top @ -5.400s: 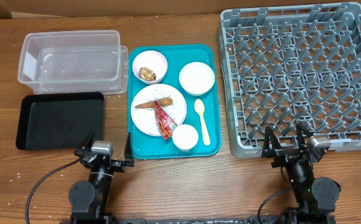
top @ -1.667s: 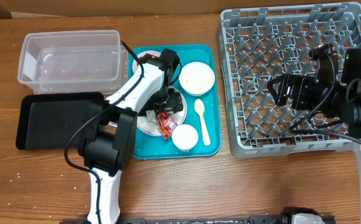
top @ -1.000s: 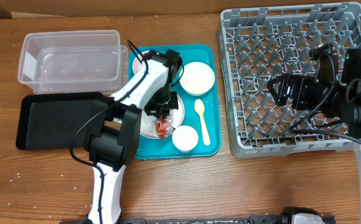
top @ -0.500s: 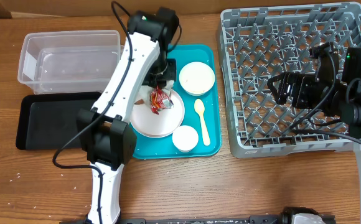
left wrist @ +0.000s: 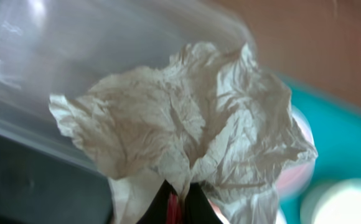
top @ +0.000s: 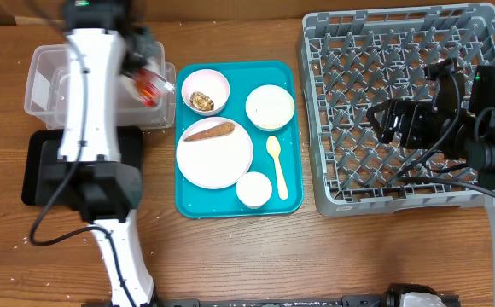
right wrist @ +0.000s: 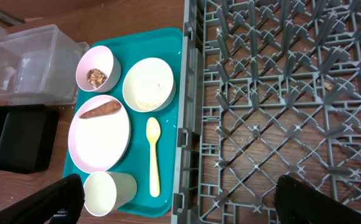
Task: Sort waste into correct bins and load items into the dishwasher
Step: 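Carry the tissue and wrapper left and drop into the clear bin, then reach back to the plate and grasp the carrot with the left gripper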
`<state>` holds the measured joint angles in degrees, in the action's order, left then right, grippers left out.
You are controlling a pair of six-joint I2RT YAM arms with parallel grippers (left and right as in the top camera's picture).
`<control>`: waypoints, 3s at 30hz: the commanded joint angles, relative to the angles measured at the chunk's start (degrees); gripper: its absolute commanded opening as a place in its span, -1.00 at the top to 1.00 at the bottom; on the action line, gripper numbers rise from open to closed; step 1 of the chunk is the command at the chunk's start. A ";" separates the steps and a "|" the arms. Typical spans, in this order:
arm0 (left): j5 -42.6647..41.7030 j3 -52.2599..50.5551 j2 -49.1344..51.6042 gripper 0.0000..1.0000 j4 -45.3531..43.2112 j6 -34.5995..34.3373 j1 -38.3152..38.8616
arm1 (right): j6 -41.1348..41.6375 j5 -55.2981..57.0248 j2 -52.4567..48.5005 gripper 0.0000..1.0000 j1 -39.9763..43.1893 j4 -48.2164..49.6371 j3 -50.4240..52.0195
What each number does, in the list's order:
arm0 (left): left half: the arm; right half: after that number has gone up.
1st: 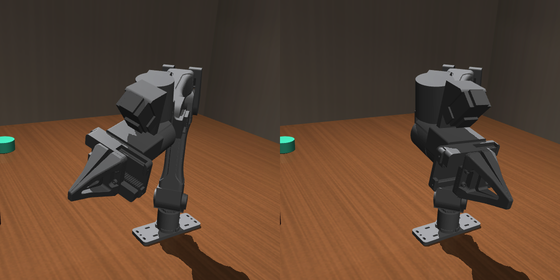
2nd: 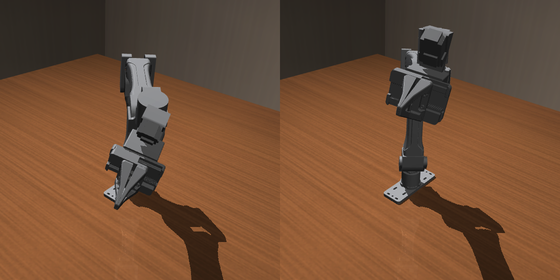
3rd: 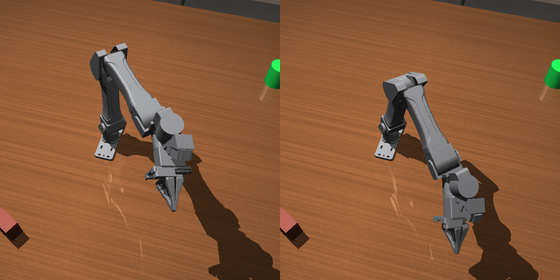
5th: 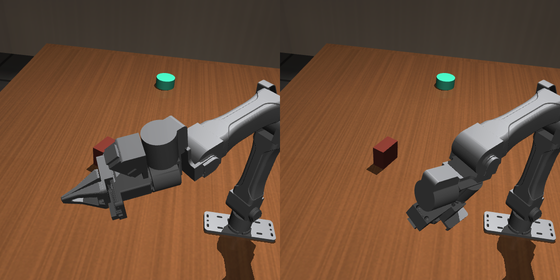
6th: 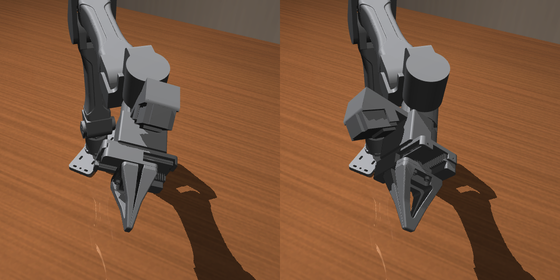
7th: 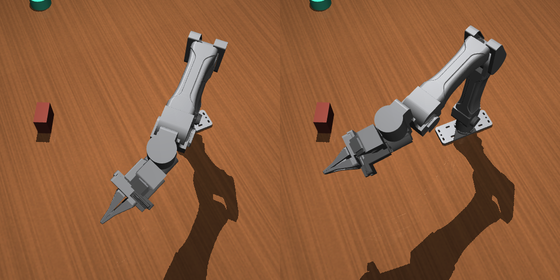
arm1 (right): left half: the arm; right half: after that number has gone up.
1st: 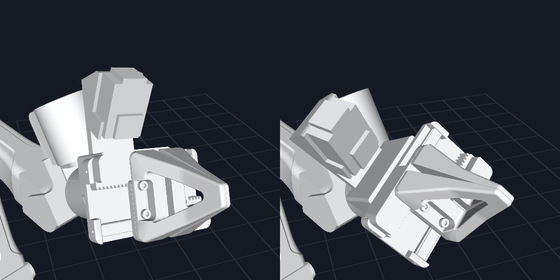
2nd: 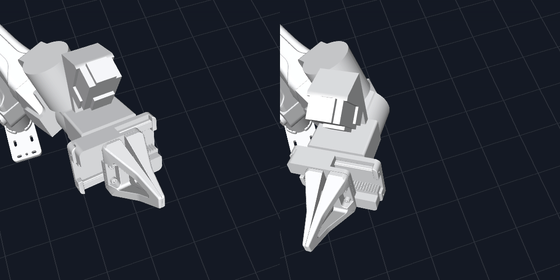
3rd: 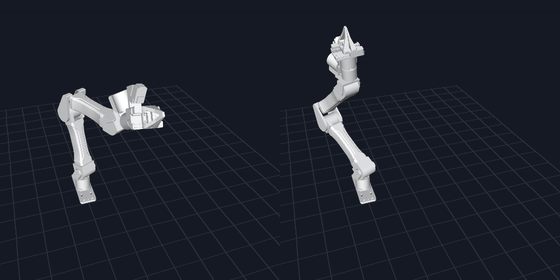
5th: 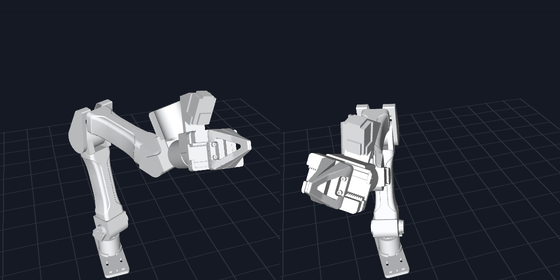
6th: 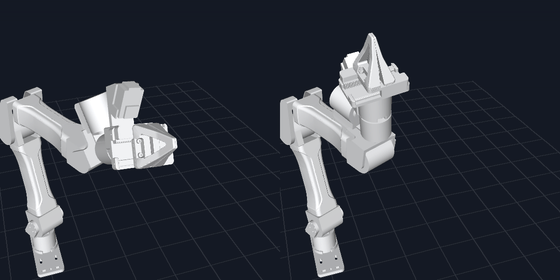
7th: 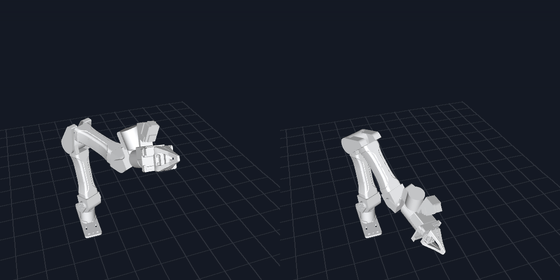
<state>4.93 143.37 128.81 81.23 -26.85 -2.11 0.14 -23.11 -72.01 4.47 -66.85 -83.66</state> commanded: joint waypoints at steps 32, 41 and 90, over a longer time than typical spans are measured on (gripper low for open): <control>-15.52 26.60 3.48 -0.98 14.16 24.57 0.92 | 0.04 0.07 0.09 -1.00 0.09 -1.09 -1.33; -18.38 10.69 2.51 -0.89 15.58 32.50 12.15 | 0.02 0.09 0.09 -1.00 0.09 -2.08 -1.33; -6.43 -36.76 3.08 -0.36 -14.58 57.11 19.67 | 0.02 0.09 0.09 -1.00 0.09 -5.53 -1.16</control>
<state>-0.62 109.49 131.52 67.75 29.15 17.76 0.19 -23.09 -72.01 4.47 -72.55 -83.66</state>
